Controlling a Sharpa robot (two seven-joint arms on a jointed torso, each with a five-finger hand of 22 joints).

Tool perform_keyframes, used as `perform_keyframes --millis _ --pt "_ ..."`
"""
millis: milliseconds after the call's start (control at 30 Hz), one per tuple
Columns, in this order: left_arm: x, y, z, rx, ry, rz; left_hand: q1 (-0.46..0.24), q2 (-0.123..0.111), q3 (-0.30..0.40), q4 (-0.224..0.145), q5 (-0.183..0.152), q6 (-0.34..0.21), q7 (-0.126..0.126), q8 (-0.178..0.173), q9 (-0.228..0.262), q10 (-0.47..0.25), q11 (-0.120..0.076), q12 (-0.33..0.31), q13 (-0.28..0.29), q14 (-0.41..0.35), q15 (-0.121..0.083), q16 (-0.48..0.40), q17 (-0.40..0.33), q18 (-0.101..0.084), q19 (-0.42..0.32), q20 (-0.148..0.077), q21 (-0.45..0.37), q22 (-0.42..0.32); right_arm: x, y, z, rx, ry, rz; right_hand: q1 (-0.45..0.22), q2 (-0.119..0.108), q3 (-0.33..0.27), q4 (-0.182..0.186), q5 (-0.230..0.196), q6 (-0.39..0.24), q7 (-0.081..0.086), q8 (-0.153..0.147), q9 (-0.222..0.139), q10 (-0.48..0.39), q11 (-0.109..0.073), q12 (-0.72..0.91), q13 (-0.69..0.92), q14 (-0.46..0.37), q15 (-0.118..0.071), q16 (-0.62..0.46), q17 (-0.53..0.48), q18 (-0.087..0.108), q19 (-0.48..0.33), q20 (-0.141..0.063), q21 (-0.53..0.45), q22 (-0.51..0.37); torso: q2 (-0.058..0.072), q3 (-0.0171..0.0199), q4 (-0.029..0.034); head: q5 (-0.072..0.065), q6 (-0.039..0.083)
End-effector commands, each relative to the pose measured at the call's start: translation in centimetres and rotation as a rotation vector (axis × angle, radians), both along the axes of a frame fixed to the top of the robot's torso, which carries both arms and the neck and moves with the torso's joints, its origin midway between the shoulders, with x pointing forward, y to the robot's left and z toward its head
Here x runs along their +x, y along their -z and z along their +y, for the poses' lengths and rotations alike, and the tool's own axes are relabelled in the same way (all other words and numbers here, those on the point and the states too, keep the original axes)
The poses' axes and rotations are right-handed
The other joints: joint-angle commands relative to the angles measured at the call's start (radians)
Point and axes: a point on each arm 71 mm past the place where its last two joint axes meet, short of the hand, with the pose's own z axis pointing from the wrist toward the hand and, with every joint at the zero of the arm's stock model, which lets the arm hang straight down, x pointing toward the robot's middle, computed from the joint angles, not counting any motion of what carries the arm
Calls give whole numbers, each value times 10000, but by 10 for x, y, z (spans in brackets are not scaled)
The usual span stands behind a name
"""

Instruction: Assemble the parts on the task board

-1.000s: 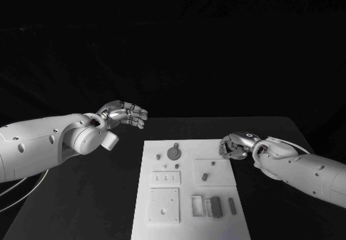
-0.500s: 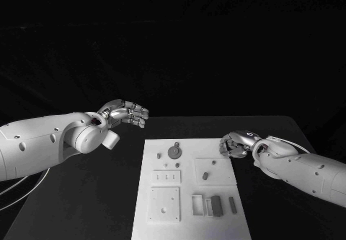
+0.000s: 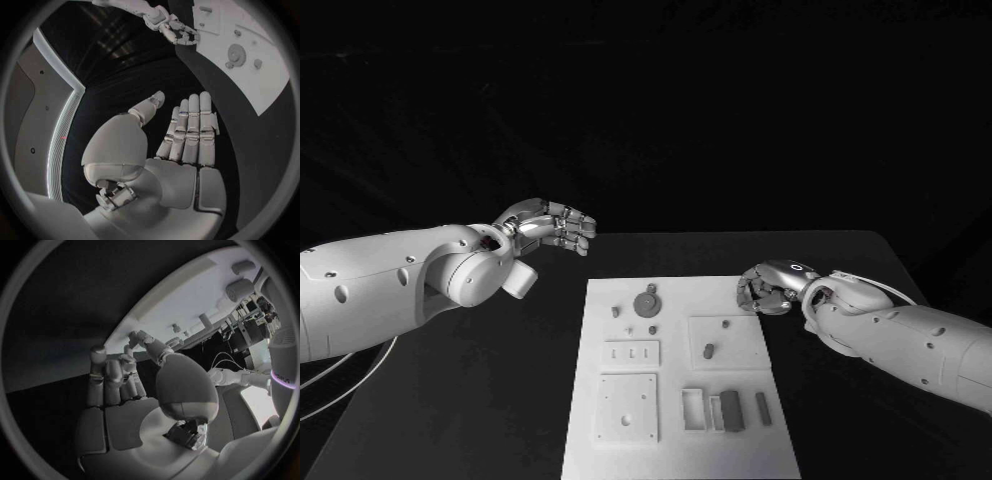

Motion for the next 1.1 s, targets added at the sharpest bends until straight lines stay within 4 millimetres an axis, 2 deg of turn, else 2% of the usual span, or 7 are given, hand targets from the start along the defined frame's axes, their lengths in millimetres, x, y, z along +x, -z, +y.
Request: perform_keyframes --millis 33,433,800,1100 --pt "0 -1 -2 -36 141 -35 53 -65 -51 7 2 -37 57 -40 -10 -6 52 -42 -7 -25 -8 -42 12 102 7 -21 -70 15 -1 1 2 11 -130 103 15 133 11 -55 20 221 102 67 23 0 -62 65 -7 95 -3 80 108 219 43 -85 64 198 0 -3 15 -34 -24" --pt "0 -1 -2 -33 137 -30 61 -66 -49 5 2 -51 62 -47 -13 -12 56 -49 -7 -23 -9 -44 18 103 9 -21 -72 18 -1 2 6 25 -202 165 6 112 -6 -65 19 205 97 45 19 13 -67 75 -13 98 -18 92 99 219 49 -92 80 197 0 5 9 1 -30" --pt "-1 -1 -2 -23 135 -2 59 -53 -47 13 2 -50 64 -46 -13 -8 56 -49 -5 -21 -8 -46 23 103 12 -20 -73 22 -1 1 6 29 -171 119 6 400 40 -66 26 671 -65 252 180 9 -214 63 -60 29 -122 89 0 219 9 -96 98 183 1 11 2 8 -29" --pt "-1 0 -2 91 121 -23 47 -27 -49 36 2 19 38 -3 4 59 29 -23 16 -16 -9 -56 43 103 16 -20 -82 34 -1 0 7 77 -147 -51 21 523 65 -72 27 765 -109 289 234 10 -257 54 -75 16 -164 86 -14 219 1 -97 104 181 -1 8 5 17 -42"
